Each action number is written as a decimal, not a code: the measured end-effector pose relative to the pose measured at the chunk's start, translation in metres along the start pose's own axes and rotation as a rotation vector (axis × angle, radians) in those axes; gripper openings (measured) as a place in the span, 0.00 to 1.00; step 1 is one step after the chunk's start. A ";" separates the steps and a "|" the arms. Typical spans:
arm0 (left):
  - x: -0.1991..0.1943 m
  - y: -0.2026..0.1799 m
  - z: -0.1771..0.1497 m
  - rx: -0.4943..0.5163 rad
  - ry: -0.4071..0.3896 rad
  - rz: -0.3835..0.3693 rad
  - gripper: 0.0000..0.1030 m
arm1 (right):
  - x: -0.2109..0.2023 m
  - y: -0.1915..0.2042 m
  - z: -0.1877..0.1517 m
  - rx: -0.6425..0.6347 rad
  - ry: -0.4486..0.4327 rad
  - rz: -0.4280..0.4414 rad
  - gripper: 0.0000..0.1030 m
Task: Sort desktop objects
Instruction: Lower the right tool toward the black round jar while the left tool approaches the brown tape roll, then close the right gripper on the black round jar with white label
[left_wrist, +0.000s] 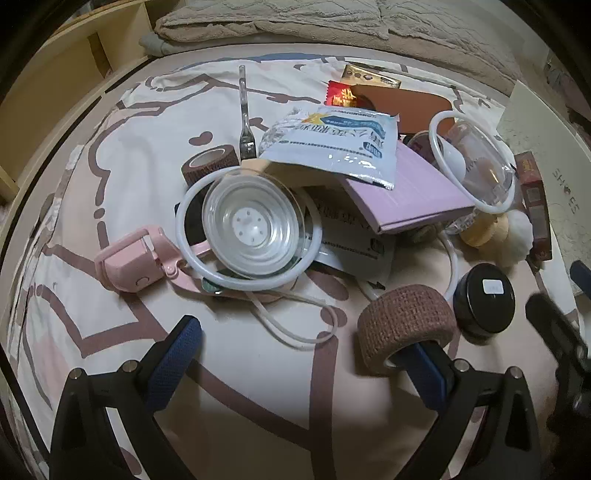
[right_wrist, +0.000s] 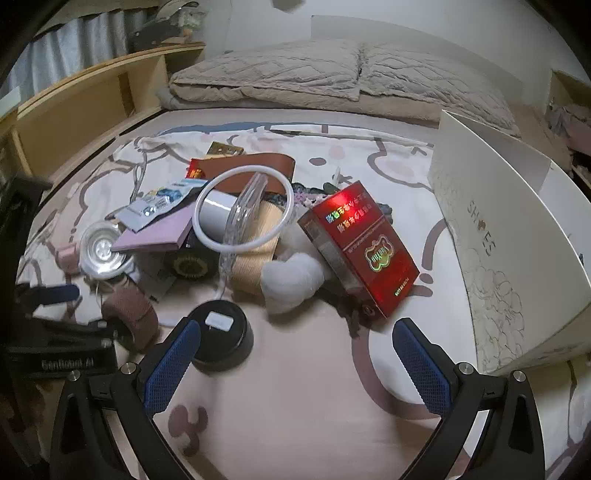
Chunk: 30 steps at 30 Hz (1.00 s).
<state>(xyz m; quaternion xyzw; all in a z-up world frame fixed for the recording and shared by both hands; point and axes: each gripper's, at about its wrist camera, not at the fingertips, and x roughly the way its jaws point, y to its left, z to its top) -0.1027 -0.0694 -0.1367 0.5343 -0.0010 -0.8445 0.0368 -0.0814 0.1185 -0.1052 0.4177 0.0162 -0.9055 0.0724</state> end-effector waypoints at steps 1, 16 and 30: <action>0.000 0.001 -0.001 -0.003 0.003 -0.005 0.99 | 0.001 0.001 0.001 0.007 0.001 0.002 1.00; -0.010 0.011 -0.009 0.015 0.012 -0.027 0.99 | 0.017 0.006 0.007 0.166 0.059 0.160 0.52; -0.028 0.010 -0.009 0.050 -0.035 -0.129 0.99 | 0.046 0.031 0.016 0.102 0.111 0.166 0.31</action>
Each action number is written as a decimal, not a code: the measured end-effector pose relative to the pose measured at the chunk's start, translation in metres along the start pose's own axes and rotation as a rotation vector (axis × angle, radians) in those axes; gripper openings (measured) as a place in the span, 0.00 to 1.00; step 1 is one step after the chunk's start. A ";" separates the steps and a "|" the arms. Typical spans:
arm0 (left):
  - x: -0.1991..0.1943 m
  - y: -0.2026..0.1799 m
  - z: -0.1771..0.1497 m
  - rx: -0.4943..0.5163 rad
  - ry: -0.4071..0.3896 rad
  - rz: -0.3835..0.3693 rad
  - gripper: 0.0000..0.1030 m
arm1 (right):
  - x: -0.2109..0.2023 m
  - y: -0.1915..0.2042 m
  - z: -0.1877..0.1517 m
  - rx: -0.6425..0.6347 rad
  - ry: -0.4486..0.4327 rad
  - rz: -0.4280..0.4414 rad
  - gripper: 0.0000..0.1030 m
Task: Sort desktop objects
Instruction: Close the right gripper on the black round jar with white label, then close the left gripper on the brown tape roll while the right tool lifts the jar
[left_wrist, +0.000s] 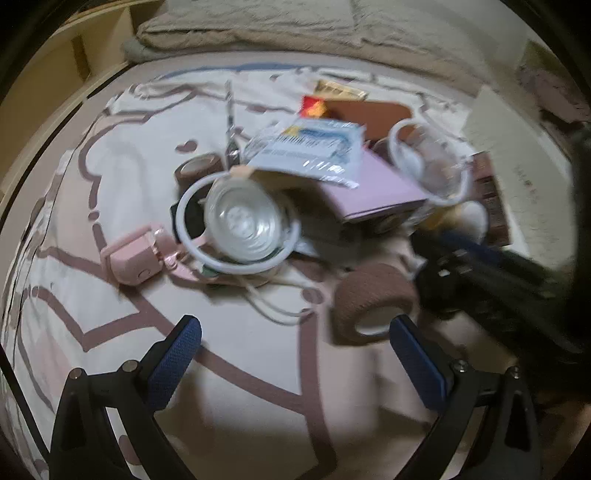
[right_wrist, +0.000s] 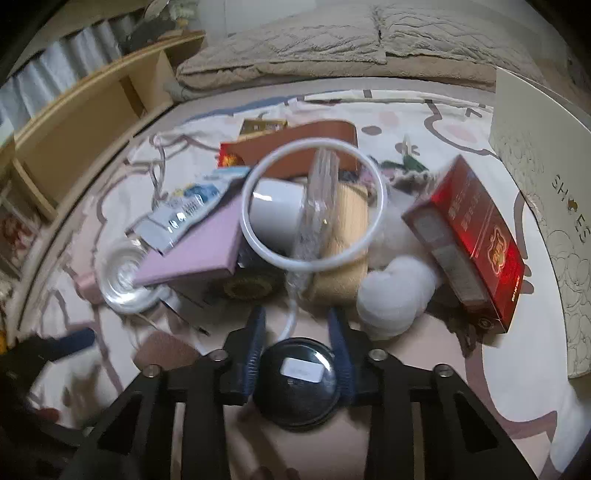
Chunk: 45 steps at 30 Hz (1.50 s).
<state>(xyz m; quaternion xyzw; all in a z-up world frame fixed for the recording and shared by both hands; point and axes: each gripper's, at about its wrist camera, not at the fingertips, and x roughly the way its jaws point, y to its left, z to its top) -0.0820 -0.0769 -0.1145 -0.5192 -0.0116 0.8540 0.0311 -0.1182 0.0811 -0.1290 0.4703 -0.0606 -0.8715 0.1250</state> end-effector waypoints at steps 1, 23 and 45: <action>-0.003 0.000 0.000 0.008 -0.013 -0.006 0.99 | 0.000 -0.003 -0.002 0.004 0.000 0.009 0.30; -0.009 0.010 0.013 -0.203 -0.069 -0.205 0.96 | -0.035 -0.001 -0.066 -0.171 -0.006 0.115 0.30; 0.025 -0.023 0.013 -0.116 -0.025 -0.117 0.68 | -0.068 -0.004 -0.115 -0.292 0.033 0.197 0.31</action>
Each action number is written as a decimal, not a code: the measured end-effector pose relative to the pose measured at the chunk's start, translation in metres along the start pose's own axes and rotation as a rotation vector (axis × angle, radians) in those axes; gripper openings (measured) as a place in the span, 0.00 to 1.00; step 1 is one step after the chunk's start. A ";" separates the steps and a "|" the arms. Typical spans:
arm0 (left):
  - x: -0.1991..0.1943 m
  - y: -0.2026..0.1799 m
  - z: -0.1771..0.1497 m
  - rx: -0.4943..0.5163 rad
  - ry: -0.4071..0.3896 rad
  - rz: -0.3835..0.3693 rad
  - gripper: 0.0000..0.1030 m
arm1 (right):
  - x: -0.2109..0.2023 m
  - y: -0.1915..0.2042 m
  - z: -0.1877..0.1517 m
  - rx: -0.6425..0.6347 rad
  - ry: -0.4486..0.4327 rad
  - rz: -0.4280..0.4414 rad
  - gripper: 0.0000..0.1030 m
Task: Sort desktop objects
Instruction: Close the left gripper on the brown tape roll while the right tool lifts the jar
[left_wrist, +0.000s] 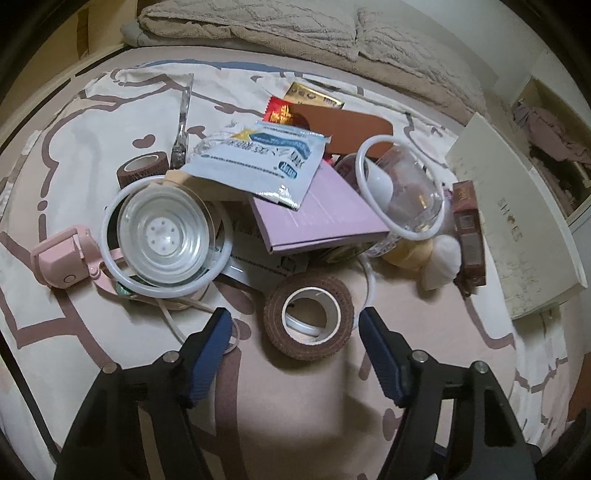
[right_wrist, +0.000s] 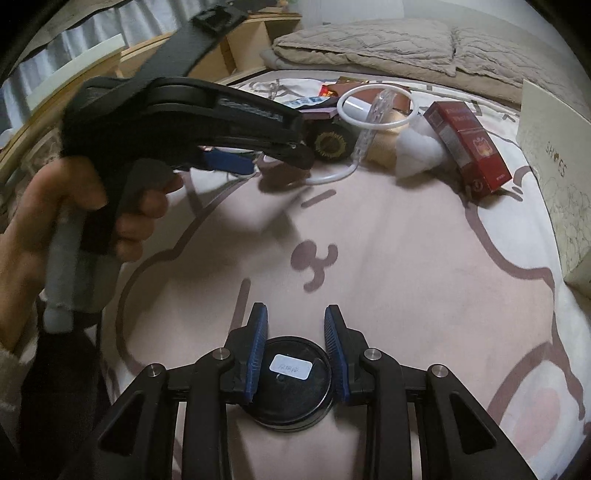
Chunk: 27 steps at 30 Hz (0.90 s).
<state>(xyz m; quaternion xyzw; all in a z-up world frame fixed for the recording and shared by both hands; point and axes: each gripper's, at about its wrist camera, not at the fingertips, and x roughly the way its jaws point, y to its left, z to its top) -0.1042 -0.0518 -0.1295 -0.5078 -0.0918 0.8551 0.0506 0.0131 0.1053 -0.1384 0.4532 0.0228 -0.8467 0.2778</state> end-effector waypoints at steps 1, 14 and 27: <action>0.001 -0.001 -0.001 0.005 -0.001 0.011 0.68 | 0.000 -0.001 -0.002 0.003 0.009 0.012 0.30; -0.003 -0.008 -0.009 0.054 0.004 0.023 0.46 | -0.010 0.001 -0.013 0.034 -0.030 0.028 0.31; -0.033 -0.021 -0.039 0.073 0.025 -0.028 0.46 | -0.005 -0.008 -0.015 0.080 -0.042 0.068 0.31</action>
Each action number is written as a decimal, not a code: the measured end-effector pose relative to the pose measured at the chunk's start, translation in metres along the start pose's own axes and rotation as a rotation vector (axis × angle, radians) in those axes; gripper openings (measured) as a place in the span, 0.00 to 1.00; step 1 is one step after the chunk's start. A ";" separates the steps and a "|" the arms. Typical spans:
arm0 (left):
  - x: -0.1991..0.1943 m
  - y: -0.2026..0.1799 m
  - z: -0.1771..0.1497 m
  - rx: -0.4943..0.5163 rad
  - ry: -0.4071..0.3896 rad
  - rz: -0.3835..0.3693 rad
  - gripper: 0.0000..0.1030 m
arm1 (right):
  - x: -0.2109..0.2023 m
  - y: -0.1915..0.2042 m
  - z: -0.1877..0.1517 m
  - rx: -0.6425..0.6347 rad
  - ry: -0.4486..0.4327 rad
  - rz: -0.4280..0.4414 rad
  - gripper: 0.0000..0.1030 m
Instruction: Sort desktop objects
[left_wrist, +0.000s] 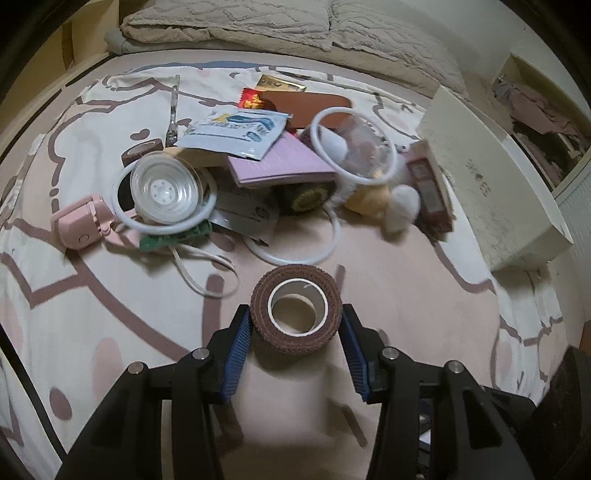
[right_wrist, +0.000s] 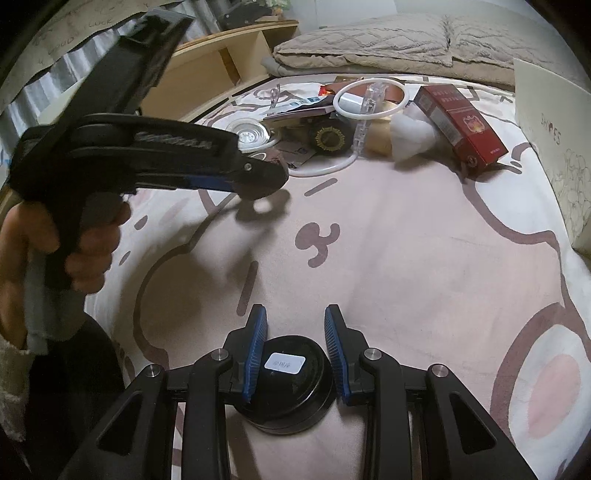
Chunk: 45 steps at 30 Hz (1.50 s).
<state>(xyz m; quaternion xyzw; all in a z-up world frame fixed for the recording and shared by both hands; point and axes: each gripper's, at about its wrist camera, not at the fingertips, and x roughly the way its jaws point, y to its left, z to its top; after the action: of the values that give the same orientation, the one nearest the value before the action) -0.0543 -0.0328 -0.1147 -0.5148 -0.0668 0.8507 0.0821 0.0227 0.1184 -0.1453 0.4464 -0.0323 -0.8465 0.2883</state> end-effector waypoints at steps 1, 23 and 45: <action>-0.002 -0.003 -0.002 0.005 -0.002 -0.005 0.46 | 0.000 -0.001 0.000 0.004 -0.001 0.009 0.33; 0.008 -0.017 -0.029 0.075 0.067 0.058 0.62 | -0.029 0.017 -0.008 -0.241 0.030 0.000 0.81; 0.023 -0.023 -0.032 0.084 0.070 0.035 0.89 | -0.025 -0.005 -0.011 -0.369 0.058 -0.279 1.00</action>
<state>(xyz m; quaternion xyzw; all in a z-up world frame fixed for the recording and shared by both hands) -0.0346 -0.0044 -0.1446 -0.5414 -0.0193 0.8356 0.0909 0.0397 0.1379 -0.1348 0.4105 0.1934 -0.8565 0.2459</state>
